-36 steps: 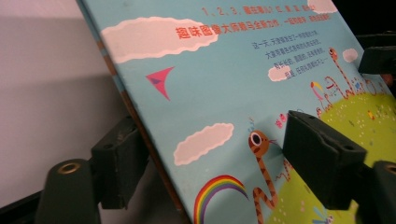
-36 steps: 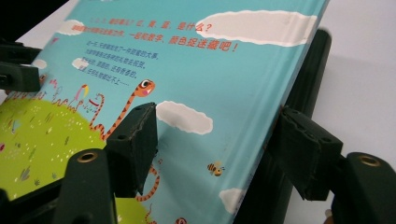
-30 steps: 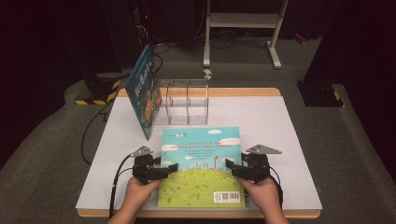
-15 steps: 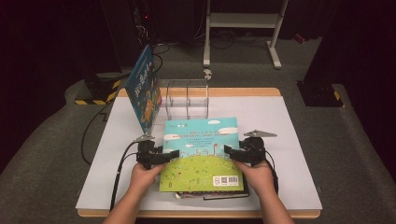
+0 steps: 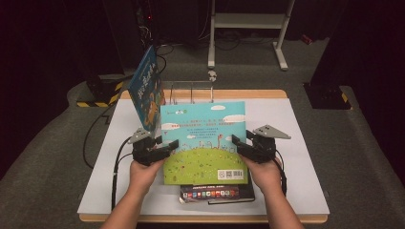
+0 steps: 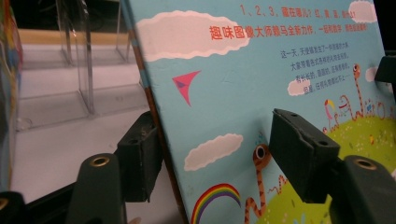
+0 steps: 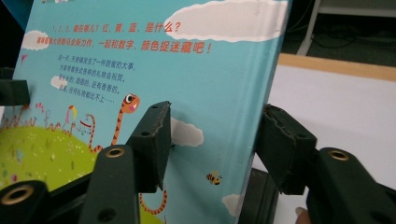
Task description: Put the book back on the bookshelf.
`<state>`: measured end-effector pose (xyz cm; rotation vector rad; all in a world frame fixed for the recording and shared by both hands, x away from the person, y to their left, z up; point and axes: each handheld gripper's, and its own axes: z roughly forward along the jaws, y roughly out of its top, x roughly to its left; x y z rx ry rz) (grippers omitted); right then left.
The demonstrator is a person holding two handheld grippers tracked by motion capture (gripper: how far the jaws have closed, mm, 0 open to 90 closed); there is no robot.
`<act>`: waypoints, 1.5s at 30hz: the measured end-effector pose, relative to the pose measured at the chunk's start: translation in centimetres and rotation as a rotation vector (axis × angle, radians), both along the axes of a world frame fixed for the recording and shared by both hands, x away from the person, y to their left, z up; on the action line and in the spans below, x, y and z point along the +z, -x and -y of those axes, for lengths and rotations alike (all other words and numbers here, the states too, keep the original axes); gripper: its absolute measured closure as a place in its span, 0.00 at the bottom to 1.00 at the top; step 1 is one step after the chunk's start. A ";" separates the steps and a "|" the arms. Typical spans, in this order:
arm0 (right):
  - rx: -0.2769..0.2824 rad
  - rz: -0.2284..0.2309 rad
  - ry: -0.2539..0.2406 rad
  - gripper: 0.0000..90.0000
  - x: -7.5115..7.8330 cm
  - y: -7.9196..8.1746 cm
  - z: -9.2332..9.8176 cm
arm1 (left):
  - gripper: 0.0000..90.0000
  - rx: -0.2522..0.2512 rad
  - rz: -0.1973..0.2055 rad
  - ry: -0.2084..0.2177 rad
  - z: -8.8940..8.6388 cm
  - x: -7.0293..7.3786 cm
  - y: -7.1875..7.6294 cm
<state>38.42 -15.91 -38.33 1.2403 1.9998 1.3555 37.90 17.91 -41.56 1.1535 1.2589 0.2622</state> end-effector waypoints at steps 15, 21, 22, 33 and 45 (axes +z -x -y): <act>0.000 0.160 -0.045 0.62 2.3 1.6 -0.8 | 0.52 0.061 0.195 -0.003 -1.0 1.9 1.9; 0.004 0.196 -0.042 0.62 3.0 1.9 -1.2 | 0.52 0.073 0.233 -0.021 -1.2 2.1 2.1; 0.005 0.199 -0.043 0.62 3.0 1.9 -1.2 | 0.52 0.074 0.235 -0.023 -1.2 2.1 2.1; 0.002 0.202 -0.043 0.62 3.0 1.5 -1.6 | 0.52 0.085 0.258 -0.042 -1.4 2.2 1.7; -0.034 0.218 -0.034 0.62 3.0 -0.3 -1.2 | 0.52 0.065 0.258 -0.052 -0.7 2.2 -1.3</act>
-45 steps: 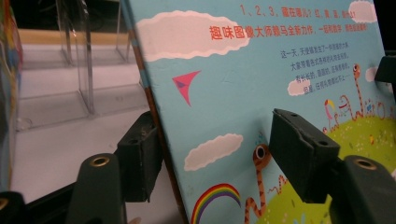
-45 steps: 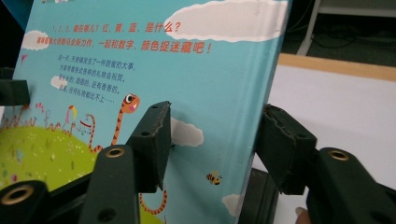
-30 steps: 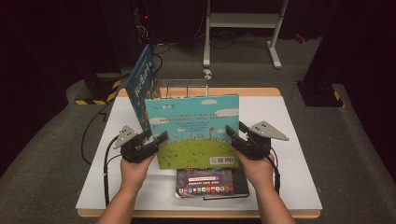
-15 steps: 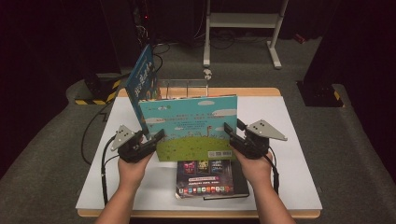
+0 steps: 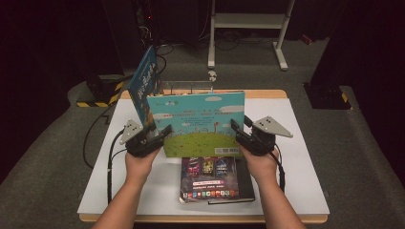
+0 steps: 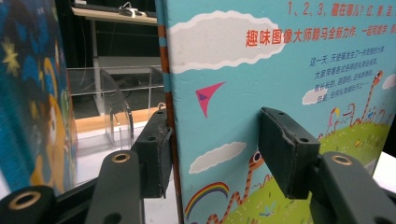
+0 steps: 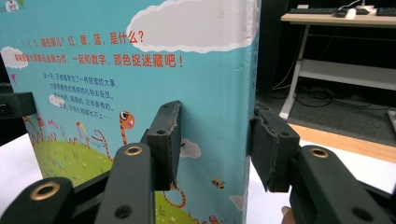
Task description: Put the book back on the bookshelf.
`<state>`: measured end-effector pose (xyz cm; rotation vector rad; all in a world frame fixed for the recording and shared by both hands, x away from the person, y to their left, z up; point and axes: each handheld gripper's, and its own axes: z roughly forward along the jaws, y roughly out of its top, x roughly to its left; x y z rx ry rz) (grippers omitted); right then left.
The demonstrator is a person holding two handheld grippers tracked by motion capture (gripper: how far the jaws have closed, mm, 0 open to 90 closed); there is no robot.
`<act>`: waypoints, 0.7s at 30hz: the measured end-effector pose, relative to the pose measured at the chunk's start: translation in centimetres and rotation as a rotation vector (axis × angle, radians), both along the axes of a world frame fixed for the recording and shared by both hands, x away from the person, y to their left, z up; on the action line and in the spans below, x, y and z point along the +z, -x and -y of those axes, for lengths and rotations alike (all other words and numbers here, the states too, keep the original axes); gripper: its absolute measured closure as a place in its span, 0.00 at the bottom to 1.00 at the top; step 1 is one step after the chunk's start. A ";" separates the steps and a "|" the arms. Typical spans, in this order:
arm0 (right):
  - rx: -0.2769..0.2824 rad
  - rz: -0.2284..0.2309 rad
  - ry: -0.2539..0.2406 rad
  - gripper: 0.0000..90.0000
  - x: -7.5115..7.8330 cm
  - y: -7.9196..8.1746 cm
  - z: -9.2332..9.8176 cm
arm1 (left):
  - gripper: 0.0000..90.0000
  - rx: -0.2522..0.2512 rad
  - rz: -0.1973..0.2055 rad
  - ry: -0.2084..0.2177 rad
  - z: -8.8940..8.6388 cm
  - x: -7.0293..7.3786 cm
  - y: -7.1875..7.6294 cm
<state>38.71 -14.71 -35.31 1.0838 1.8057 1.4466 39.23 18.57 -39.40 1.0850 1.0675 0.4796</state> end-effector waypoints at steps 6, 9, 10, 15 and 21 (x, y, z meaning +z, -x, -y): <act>-0.013 0.003 -0.010 0.62 0.3 -1.3 0.3 | 0.52 -0.005 0.018 -0.012 0.2 0.3 -1.7; -0.017 0.011 -0.008 0.62 0.5 -1.9 0.2 | 0.51 0.000 0.020 -0.004 0.3 0.4 -2.4; -0.017 0.014 -0.011 0.62 0.5 -2.1 0.2 | 0.51 -0.002 0.024 -0.015 0.2 0.4 -2.6; -0.025 0.022 -0.012 0.62 0.5 -3.0 0.0 | 0.50 0.008 0.034 -0.018 0.2 0.3 -3.9; -0.026 0.031 -0.013 0.61 0.5 -3.8 -0.1 | 0.49 0.030 0.037 -0.041 0.4 0.0 -4.8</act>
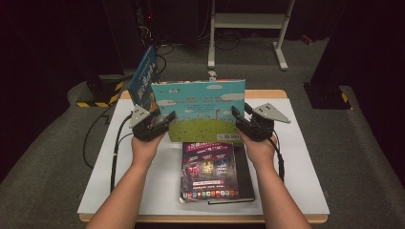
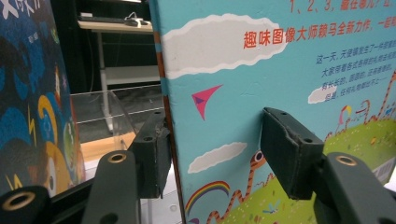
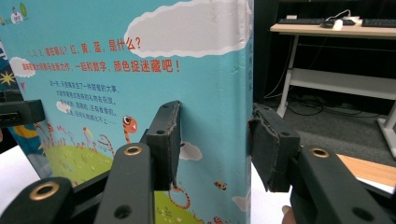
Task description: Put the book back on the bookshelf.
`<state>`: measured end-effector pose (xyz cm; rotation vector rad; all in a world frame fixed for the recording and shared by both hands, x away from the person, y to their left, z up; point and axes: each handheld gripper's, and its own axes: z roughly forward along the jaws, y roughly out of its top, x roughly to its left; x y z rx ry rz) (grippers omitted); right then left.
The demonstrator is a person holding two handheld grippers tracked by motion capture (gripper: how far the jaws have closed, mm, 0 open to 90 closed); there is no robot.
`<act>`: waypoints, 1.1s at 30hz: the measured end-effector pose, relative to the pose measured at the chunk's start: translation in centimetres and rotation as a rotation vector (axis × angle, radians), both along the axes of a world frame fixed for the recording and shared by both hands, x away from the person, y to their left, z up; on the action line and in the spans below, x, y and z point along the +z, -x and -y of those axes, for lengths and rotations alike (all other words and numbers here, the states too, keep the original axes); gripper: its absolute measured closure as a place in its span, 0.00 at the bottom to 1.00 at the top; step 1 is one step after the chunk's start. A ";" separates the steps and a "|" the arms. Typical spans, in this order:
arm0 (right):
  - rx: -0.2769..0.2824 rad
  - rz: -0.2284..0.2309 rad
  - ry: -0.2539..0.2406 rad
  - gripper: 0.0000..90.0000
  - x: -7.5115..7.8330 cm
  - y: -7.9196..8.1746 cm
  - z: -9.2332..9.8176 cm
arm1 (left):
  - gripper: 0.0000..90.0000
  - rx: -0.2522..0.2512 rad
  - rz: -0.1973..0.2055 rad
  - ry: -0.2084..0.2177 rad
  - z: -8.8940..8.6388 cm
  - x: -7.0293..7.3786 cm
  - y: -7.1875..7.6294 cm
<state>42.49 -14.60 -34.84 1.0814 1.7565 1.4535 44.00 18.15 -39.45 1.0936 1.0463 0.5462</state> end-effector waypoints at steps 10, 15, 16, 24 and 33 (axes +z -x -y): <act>0.034 0.029 -0.023 0.61 -0.7 0.2 0.1 | 0.49 0.009 0.016 -0.012 -0.2 -0.6 0.3; 0.063 0.025 -0.045 0.58 -0.8 0.6 0.3 | 0.48 0.016 0.013 -0.011 -0.2 -0.6 0.7; 0.071 0.027 -0.045 0.58 -0.7 0.7 0.3 | 0.48 0.019 0.011 -0.011 -0.3 -0.6 0.7; 0.127 0.047 -0.033 0.59 -0.5 1.5 0.1 | 0.47 0.049 -0.006 -0.008 -0.6 -0.9 1.2; 0.172 0.060 -0.038 0.60 -0.2 1.7 -0.2 | 0.46 0.087 -0.020 -0.034 -0.9 -1.3 1.4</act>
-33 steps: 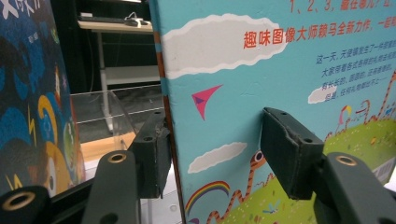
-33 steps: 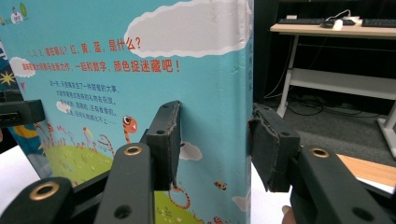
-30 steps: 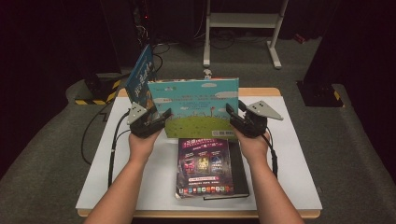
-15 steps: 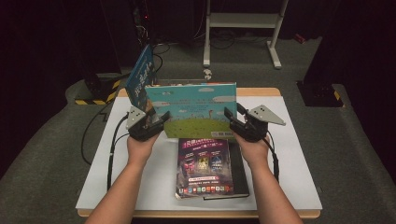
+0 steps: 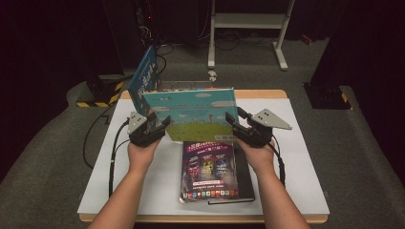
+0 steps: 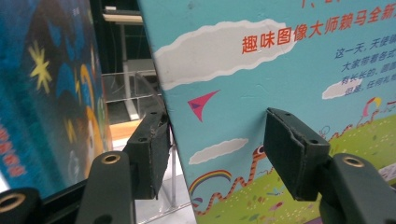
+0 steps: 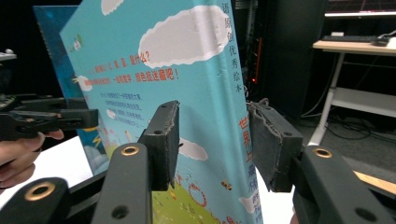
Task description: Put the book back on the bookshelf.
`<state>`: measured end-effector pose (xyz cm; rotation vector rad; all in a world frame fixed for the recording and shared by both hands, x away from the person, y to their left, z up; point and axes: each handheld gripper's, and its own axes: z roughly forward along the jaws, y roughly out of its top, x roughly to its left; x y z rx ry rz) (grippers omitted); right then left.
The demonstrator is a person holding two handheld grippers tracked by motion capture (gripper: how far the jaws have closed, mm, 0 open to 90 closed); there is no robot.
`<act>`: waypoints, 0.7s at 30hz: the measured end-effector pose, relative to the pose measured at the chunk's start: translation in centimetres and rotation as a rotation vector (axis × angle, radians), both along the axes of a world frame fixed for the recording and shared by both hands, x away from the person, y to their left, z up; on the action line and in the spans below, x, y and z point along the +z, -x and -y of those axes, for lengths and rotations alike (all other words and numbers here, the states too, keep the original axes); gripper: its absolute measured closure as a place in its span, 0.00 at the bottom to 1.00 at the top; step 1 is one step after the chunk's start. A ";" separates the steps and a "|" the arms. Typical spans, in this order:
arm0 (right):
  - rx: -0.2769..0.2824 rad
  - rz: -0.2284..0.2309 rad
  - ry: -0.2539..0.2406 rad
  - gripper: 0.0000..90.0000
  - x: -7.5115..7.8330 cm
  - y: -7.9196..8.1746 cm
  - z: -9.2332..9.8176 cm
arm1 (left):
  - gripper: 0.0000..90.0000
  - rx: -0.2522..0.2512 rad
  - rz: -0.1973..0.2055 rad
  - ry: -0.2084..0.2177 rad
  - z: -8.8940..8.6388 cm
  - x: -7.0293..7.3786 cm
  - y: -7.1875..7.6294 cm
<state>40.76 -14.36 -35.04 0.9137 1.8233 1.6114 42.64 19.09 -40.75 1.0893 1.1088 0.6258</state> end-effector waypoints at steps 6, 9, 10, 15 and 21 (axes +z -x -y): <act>0.027 0.013 0.006 0.58 0.2 0.1 -0.4 | 0.46 0.017 -0.012 -0.003 -0.2 -0.2 -0.1; 0.043 0.019 0.008 0.60 0.4 0.1 -0.6 | 0.46 0.028 -0.022 0.002 -0.3 -0.3 -0.2; 0.050 0.017 0.008 0.62 0.5 0.2 -0.7 | 0.45 0.031 -0.028 -0.001 -0.4 -0.4 -0.3; 0.102 0.027 -0.002 0.76 0.6 0.1 -0.2 | 0.45 0.020 -0.039 0.005 -0.9 -0.6 -0.4; 0.303 0.043 0.017 0.91 0.5 0.4 0.3 | 0.51 0.031 -0.022 -0.003 -0.9 -0.8 -0.4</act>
